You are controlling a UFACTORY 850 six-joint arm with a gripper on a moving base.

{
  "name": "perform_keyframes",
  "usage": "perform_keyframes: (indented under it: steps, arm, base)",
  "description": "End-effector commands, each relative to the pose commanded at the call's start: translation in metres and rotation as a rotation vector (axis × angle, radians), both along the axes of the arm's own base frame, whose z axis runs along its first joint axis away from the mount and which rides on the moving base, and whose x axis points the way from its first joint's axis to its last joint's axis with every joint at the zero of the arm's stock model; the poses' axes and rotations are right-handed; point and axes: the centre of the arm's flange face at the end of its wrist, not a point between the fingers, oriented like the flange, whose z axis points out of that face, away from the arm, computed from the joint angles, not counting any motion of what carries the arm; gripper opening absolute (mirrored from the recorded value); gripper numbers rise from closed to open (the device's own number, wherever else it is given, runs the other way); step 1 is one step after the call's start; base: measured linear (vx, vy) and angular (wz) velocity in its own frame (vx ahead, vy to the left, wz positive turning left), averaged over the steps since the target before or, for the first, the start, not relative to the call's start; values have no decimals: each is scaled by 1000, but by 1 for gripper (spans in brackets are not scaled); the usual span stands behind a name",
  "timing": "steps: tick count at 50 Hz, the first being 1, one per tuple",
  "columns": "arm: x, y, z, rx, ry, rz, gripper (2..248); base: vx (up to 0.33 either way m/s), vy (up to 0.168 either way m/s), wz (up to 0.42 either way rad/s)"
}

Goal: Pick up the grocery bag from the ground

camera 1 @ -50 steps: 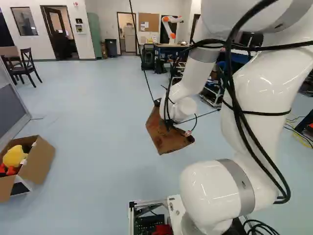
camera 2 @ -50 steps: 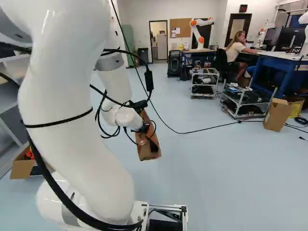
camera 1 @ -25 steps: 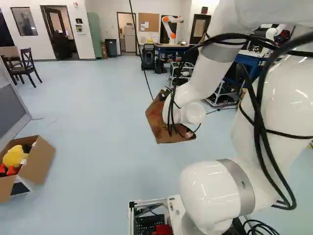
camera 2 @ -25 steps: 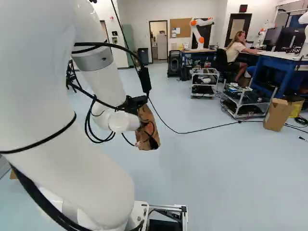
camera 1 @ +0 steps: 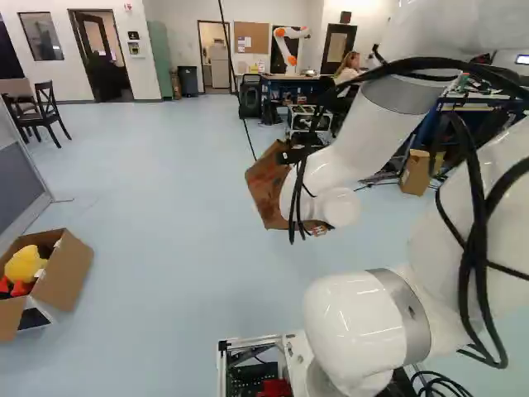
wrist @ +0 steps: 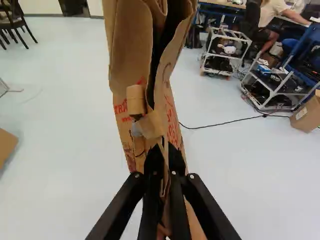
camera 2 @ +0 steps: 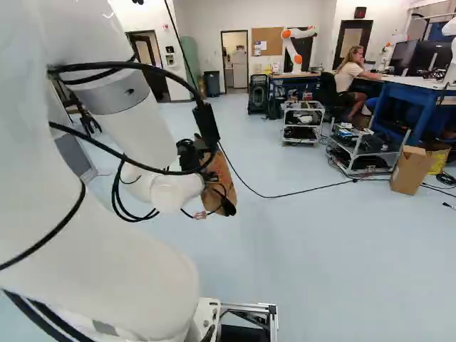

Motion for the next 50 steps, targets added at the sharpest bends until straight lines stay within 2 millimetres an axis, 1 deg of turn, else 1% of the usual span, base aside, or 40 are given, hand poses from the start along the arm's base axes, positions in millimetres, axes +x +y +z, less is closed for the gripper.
perform_keyframes:
  steps: [12, 24, 50]
  arm:
    - [-11, 0, 4, 27, -56, -13, 21]
    - [-19, -1, 7, 44, -92, -20, 21]
    - [-23, -1, 8, 52, -110, -23, 21]
  base:
    - [0, 0, 0]
    - [0, 0, 0]
    - [0, 0, 0]
